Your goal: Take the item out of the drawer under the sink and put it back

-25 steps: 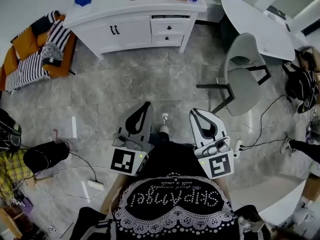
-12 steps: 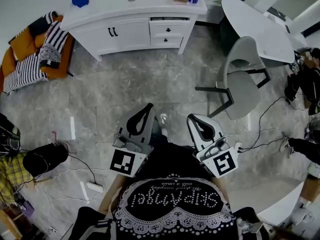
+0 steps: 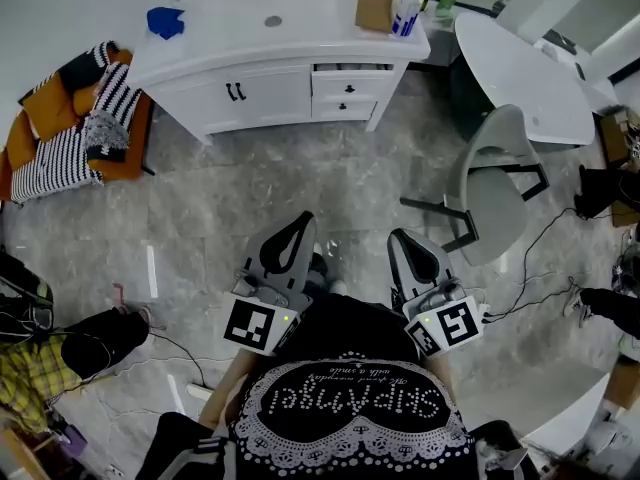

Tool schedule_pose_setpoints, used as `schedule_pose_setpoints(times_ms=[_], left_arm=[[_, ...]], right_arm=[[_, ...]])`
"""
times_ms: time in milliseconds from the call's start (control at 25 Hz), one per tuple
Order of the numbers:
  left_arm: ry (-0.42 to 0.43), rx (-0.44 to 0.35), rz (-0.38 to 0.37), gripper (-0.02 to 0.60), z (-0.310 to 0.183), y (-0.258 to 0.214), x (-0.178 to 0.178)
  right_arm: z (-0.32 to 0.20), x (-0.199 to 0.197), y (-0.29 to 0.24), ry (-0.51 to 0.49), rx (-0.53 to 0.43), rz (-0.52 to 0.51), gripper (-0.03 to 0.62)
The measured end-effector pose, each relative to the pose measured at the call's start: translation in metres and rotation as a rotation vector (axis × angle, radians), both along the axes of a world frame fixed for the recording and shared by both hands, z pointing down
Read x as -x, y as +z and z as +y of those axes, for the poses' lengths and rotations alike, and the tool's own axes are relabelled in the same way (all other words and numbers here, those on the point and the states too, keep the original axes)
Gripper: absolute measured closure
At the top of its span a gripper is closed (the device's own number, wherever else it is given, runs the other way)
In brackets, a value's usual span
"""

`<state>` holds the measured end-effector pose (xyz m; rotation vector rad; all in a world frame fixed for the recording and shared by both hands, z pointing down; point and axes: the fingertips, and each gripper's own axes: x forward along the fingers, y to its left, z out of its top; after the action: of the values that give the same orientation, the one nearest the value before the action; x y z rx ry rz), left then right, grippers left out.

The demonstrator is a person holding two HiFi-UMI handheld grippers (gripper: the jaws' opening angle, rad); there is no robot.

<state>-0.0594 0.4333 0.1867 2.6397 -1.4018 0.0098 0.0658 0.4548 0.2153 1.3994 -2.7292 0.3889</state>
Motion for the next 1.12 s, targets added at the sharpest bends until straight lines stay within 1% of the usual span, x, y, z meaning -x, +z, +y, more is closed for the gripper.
schedule_pose_setpoints(times_ms=[200, 400, 480, 680, 840, 1000, 1120], left_arm=[[0.043, 0.045, -0.026, 0.577, -0.025, 0.009, 0.016], [0.06, 0.043, -0.022, 0.577, -0.04, 0.014, 0.028], [0.049, 0.042, -0.008, 0.577, -0.047, 0.013, 0.036], [0.027, 0.08, -0.021, 0.576, -0.059, 0.022, 0.054], [0.001, 0.078, 0.008, 0.576, -0.067, 0.021, 0.057], [0.01, 0.098, -0.013, 0.577, -0.075, 0.031, 0.056], [0.0, 0.108, -0.013, 0.577, -0.087, 0.035, 0.052]], right_arm=[[-0.028, 0.012, 0.0, 0.041, 0.016, -0.021, 0.572], [-0.04, 0.02, 0.008, 0.078, 0.04, -0.025, 0.572], [-0.044, 0.024, 0.008, 0.093, 0.039, -0.038, 0.572], [-0.055, 0.033, 0.007, 0.111, 0.046, -0.035, 0.572], [-0.064, 0.035, 0.01, 0.109, 0.056, -0.025, 0.572], [-0.078, 0.036, 0.012, 0.103, 0.055, -0.003, 0.572], [-0.092, 0.036, 0.015, 0.083, 0.061, 0.004, 0.572]])
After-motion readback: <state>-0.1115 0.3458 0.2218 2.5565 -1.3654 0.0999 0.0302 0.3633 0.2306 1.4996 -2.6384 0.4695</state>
